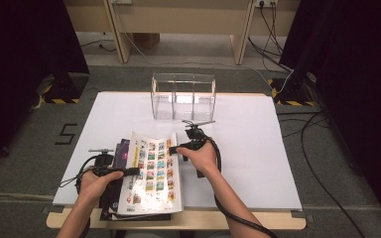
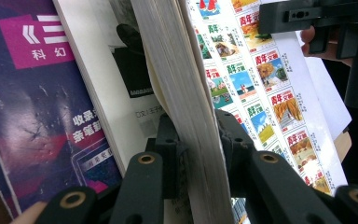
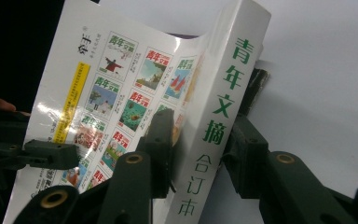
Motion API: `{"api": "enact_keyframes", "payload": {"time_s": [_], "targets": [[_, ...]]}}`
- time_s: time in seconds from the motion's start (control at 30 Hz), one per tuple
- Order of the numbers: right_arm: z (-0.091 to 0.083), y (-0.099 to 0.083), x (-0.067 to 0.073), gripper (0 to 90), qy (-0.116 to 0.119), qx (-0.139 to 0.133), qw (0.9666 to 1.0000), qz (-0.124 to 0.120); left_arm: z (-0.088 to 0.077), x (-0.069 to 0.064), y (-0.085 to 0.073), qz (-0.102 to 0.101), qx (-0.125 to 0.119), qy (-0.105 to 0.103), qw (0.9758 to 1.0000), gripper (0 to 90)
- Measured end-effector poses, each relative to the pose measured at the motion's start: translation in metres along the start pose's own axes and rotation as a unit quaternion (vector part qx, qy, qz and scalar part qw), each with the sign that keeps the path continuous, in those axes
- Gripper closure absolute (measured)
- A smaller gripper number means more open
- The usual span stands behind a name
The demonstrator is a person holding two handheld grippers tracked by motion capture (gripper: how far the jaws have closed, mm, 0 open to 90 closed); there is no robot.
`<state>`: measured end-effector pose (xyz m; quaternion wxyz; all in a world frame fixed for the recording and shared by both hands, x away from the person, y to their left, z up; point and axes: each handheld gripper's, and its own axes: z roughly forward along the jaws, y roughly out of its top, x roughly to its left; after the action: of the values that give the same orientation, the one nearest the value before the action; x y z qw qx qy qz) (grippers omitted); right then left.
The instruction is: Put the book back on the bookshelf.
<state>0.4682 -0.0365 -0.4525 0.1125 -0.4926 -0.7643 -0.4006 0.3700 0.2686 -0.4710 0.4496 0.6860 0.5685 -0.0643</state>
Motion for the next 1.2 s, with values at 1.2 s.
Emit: {"api": "enact_keyframes", "payload": {"time_s": [1.2], "targets": [[-0.012,0.012,0.006,70.8,0.028,-0.038,0.9988,0.013,-0.011,0.000,0.001,0.029,-0.014,0.058,0.9978,55.8]]}}
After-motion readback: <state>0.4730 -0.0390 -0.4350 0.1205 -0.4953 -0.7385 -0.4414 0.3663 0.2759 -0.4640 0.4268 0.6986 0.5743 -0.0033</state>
